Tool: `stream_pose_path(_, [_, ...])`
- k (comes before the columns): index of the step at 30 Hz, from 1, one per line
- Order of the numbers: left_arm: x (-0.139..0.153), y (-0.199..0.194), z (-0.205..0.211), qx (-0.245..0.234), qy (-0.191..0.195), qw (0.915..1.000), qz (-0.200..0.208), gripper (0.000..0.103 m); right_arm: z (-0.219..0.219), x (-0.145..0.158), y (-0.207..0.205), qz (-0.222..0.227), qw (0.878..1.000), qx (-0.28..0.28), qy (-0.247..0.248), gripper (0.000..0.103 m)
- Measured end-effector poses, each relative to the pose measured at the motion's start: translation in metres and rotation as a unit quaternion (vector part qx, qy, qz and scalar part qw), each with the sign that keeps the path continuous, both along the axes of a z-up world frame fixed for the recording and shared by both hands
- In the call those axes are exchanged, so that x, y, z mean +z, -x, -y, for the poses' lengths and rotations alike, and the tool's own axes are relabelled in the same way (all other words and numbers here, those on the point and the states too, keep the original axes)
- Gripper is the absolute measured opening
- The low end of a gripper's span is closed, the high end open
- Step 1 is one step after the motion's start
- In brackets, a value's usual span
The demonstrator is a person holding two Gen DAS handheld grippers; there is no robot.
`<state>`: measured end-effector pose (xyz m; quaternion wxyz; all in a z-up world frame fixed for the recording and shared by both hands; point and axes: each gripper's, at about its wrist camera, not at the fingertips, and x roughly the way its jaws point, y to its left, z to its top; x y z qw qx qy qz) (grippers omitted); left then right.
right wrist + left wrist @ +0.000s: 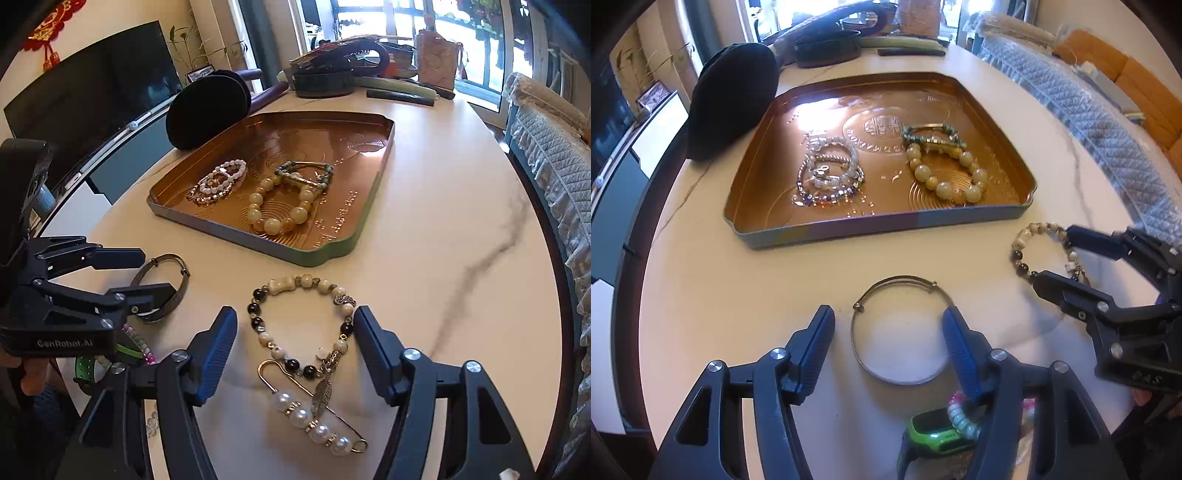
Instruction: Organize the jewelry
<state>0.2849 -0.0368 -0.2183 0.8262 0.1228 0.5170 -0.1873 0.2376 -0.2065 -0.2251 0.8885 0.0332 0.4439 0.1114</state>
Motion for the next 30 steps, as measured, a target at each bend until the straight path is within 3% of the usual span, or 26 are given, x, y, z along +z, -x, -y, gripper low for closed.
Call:
stream_pose_path(3, [0.003, -0.004, -0.002, 0.006, 0.006, 0.9999, -0.009, 0.063, -0.013, -0.002, -0.001, 0.004, 0.999, 0.015, 0.028, 0.074])
stream_pose_path(7, [0.020, -0.005, -0.022, 0.032, 0.073, 0.9968, -0.003, 0.064, -0.012, 0.001, -0.002, 0.003, 1.000, 0.014, 0.007, 0.074])
stream_pose_path(10, [0.009, -0.006, -0.015, 0.016, 0.054, 0.9981, -0.026, 0.065, -0.014, 0.004, -0.003, 0.008, 1.000, 0.014, 0.014, 0.074])
stream_pose_path(15, [0.008, -0.001, -0.003, -0.005, 0.029, 0.9995, -0.012, 0.064, -0.018, -0.001, -0.005, 0.000, 1.000, 0.015, 0.023, 0.074])
stream_pose_path(18, [0.005, -0.001, -0.002, -0.007, 0.032, 0.9991, -0.025, 0.064, -0.017, -0.001, -0.006, -0.001, 1.000, 0.017, 0.019, 0.074])
stream_pose_path(21, [0.002, 0.001, 0.001, -0.014, 0.025, 0.9994, -0.021, 0.064, -0.018, -0.001, -0.005, -0.004, 1.000, 0.020, 0.024, 0.075])
stream_pose_path(23, [0.002, 0.009, 0.008, -0.034, 0.000, 0.9994, 0.004, 0.065, -0.022, -0.002, -0.002, -0.002, 0.999, 0.031, 0.043, 0.075])
stream_pose_path(27, [0.001, 0.006, 0.007, -0.035, 0.012, 0.9993, -0.004, 0.064, -0.025, -0.004, 0.003, 0.003, 0.997, 0.047, 0.068, 0.076])
stream_pose_path(29, [0.002, 0.005, 0.007, -0.036, 0.011, 0.9993, -0.005, 0.061, -0.029, -0.005, 0.005, 0.008, 0.995, 0.053, 0.083, 0.070])
stream_pose_path(30, [0.002, 0.004, 0.007, -0.034, 0.011, 0.9993, -0.007, 0.061, -0.029, -0.004, 0.006, 0.014, 0.995, 0.058, 0.080, 0.049])
